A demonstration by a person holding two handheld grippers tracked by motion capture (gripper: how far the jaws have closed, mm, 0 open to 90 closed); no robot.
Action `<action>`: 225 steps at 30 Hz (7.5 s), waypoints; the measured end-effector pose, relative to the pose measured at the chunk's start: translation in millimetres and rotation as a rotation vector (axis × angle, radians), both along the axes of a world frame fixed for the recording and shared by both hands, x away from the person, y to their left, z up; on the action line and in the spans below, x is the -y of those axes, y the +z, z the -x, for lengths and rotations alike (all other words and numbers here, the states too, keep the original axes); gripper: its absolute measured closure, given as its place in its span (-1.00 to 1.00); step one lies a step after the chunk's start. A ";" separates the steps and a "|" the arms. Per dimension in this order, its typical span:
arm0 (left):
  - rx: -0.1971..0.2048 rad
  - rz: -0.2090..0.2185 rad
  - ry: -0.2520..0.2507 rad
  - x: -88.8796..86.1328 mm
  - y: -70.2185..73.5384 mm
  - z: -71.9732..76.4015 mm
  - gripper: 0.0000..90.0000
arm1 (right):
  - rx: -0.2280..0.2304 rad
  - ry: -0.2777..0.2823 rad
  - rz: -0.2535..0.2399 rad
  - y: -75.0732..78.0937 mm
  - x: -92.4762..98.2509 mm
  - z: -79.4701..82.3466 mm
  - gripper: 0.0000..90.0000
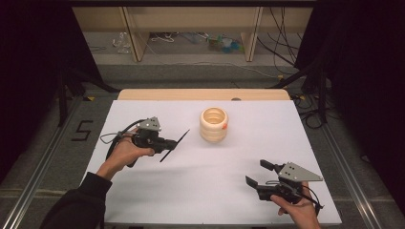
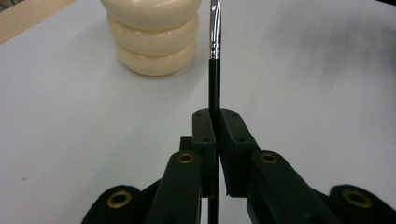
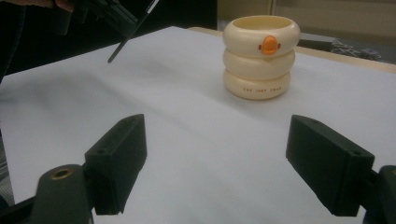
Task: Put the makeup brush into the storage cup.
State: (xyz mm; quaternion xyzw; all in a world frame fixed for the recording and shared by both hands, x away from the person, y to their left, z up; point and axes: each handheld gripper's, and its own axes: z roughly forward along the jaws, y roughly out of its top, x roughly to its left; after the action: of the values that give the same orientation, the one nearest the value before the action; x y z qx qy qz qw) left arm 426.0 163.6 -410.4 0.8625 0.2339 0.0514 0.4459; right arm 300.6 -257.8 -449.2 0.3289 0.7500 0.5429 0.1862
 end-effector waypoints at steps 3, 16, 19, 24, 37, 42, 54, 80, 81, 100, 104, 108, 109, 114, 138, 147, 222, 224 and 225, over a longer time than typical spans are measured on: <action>0.004 0.022 -0.005 2.4 1.1 4.0 0.89 | -0.012 0.012 0.001 -0.2 -1.4 0.2 -0.52; 0.007 0.141 0.013 12.9 5.4 18.6 0.89 | 0.003 0.066 -0.020 0.8 -21.5 -3.6 -0.52; 0.024 0.156 0.025 14.4 3.5 21.1 0.89 | 0.027 0.071 -0.025 2.3 -26.4 -6.7 -0.52; 0.030 0.176 0.040 16.4 1.3 25.5 0.89 | 0.041 0.088 -0.018 6.5 -39.5 -12.1 -0.52; 0.027 0.238 0.025 23.5 2.2 40.8 0.89 | -0.024 0.134 -0.127 13.0 -78.0 -29.4 -0.63; 0.049 0.259 0.046 25.4 -0.6 42.6 0.89 | -0.019 0.148 -0.172 19.3 -85.0 -33.9 -0.64; 0.050 0.305 0.085 24.3 -2.5 46.0 0.89 | -0.066 0.148 -0.249 21.5 -99.4 -51.9 -0.62; 0.069 0.311 0.047 37.3 -1.9 56.6 0.89 | -0.109 0.225 -0.331 29.2 -115.0 -69.2 0.11; 0.073 0.309 0.044 37.4 -1.5 56.7 0.89 | -0.105 0.230 -0.341 29.0 -115.8 -69.5 0.13; 0.075 0.316 0.021 45.4 0.5 61.9 0.89 | -0.108 0.262 -0.355 29.5 -120.8 -71.5 0.44; 0.071 0.323 0.019 46.4 1.2 63.4 0.89 | -0.102 0.273 -0.369 30.3 -121.3 -71.0 0.51; 0.079 0.327 0.010 47.5 2.4 64.6 0.89 | -0.103 0.283 -0.370 30.3 -121.9 -70.6 0.56; 0.080 0.322 0.012 47.4 2.6 65.0 0.89 | -0.104 0.284 -0.365 30.5 -121.9 -70.2 0.56; 0.078 0.331 0.012 47.8 3.0 65.9 0.89 | -0.095 0.298 -0.381 30.7 -122.3 -70.3 0.61; 0.091 0.341 0.002 50.5 5.2 69.7 0.89 | -0.090 0.342 -0.416 31.5 -121.1 -70.1 0.90; 0.090 0.347 0.001 47.6 7.0 71.5 0.57 | -0.087 0.351 -0.422 32.7 -119.2 -69.6 0.90; 0.247 0.212 0.194 -32.4 -37.7 102.9 -0.39 | 0.045 0.190 -0.268 54.9 -79.5 -92.1 0.89; 0.247 0.206 0.191 -32.8 -38.3 103.5 -0.39 | 0.035 0.183 -0.261 55.4 -77.6 -94.6 0.89; 0.246 0.205 0.194 -33.2 -38.2 103.7 -0.39 | 0.045 0.174 -0.244 55.8 -76.4 -96.5 0.89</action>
State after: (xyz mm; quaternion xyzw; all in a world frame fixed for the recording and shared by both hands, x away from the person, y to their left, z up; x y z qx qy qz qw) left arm 322.3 196.8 -448.6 0.7730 0.2638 0.1753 0.5497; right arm 397.1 -181.3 -393.4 0.2706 0.6996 0.6515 0.1139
